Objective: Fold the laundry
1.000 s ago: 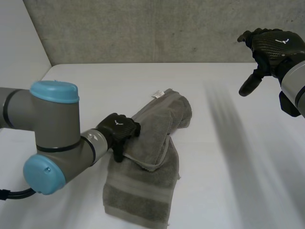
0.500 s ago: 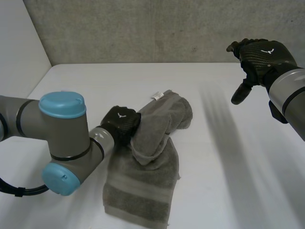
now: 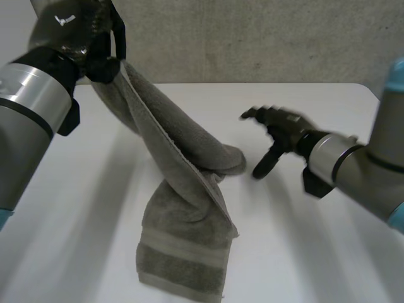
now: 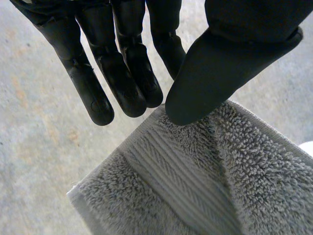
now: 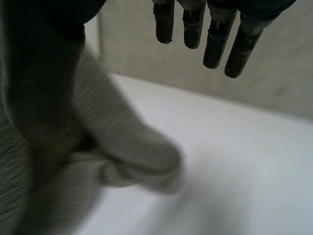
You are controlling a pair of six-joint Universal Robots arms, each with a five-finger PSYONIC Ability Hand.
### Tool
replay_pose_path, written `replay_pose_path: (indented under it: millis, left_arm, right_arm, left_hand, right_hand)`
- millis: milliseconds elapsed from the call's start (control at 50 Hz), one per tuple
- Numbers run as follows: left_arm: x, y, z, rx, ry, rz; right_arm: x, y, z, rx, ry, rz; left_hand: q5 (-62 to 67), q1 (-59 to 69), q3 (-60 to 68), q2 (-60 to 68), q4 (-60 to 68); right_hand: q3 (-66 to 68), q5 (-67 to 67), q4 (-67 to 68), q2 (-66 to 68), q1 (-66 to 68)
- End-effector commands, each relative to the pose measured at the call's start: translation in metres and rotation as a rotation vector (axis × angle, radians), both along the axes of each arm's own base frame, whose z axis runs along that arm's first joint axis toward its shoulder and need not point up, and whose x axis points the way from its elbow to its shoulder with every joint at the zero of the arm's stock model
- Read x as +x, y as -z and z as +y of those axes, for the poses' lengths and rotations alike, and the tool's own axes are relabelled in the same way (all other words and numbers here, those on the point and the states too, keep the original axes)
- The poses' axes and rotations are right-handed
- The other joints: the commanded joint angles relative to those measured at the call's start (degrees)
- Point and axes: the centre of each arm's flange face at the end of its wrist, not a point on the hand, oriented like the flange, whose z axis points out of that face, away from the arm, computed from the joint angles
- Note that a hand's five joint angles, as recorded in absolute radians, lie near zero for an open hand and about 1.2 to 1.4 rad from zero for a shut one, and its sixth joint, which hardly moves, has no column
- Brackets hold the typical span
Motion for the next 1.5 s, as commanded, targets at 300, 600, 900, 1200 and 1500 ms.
replay_pose_path:
  millis: [300,600,900,1200,1500]
  left_arm:
    - [0.003,-0.011,0.007,-0.031,-0.001,0.009]
    - [0.006,-0.011,0.002,-0.033,-0.019,0.012]
    - [0.035,-0.012,-0.031,-0.018,-0.123,0.103]
    - [0.027,0.074,-0.028,0.222,-0.092,0.013]
    - [0.033,0.097,0.009,0.341,-0.021,-0.235]
  right_arm:
    - [0.057,0.084,0.067,0.336,-0.223,-0.035]
    - [0.058,0.011,0.026,-0.102,-0.08,-0.083]
    - [0.021,-0.205,0.003,-0.974,0.125,-0.062]
    - [-0.015,0.012,0.019,-0.386,-0.102,0.559]
    - [-0.053,-0.051,0.024,-0.584,0.036,0.599]
  left_hand:
    - [11.7,12.4,10.3,10.3,10.2]
    - [11.7,12.4,10.3,10.3,10.2]
    - [11.7,12.4,10.3,10.3,10.2]
    - [11.7,12.4,10.3,10.3,10.2]
    - [11.7,12.4,10.3,10.3,10.2]
  right_hand:
    - [-2.9,-2.5,-3.9,-3.3,0.3]
    - [66.2,66.6,65.1,65.8,69.4]
    - [66.2,66.6,65.1,65.8,69.4]
    - [66.2,66.6,65.1,65.8,69.4]
    - [66.2,66.6,65.1,65.8,69.4]
